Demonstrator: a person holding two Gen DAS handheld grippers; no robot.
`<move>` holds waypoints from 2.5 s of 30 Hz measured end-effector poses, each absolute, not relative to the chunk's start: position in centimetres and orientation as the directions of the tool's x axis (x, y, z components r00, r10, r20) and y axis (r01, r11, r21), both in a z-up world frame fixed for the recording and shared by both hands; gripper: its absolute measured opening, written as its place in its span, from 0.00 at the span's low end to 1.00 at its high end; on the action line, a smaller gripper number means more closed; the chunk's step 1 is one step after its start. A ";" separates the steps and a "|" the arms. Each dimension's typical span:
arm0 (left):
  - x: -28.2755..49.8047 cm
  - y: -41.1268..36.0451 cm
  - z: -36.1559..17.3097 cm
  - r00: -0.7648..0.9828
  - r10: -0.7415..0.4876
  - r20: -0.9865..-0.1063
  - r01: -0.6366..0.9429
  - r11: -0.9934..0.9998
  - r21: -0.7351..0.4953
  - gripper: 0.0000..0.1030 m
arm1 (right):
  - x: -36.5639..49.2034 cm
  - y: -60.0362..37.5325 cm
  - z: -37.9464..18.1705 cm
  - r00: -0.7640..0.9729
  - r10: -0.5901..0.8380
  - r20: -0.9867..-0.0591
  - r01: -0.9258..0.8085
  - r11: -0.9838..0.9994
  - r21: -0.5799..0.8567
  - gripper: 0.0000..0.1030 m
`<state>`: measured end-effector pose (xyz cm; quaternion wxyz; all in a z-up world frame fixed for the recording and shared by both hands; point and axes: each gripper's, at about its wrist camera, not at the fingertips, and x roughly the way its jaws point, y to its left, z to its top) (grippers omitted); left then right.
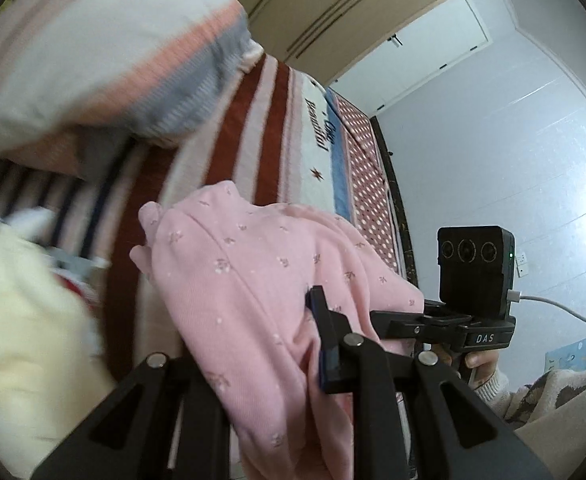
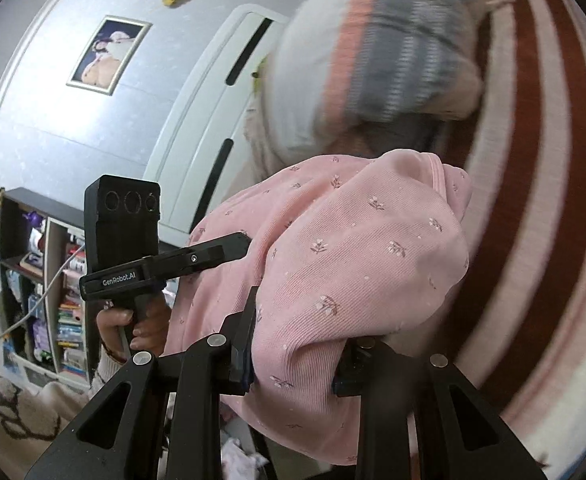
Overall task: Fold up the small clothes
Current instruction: 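Lift the folded shirt with both tools and carry it toward the clothes pile, then lower the shirt onto the clothes pile and open both tools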
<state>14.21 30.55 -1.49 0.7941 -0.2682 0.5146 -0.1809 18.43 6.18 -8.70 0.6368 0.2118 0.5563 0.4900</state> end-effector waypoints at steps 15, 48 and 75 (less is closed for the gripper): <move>11.3 53.8 -1.8 0.359 -0.574 -0.735 0.009 0.790 -0.613 0.14 | 14.6 26.5 -8.8 -0.114 0.867 -0.485 -0.346 0.423 0.838 0.21; 8.9 53.6 -13.7 0.244 -0.337 -0.909 -0.011 0.937 -0.350 0.77 | 9.9 25.3 -18.0 -0.055 0.681 -0.730 -0.237 0.701 0.672 0.58; 2.4 33.7 11.3 0.647 -0.158 -0.746 0.020 0.981 -0.191 0.83 | 4.3 8.0 1.4 0.304 0.611 -0.730 -0.433 0.772 0.466 0.61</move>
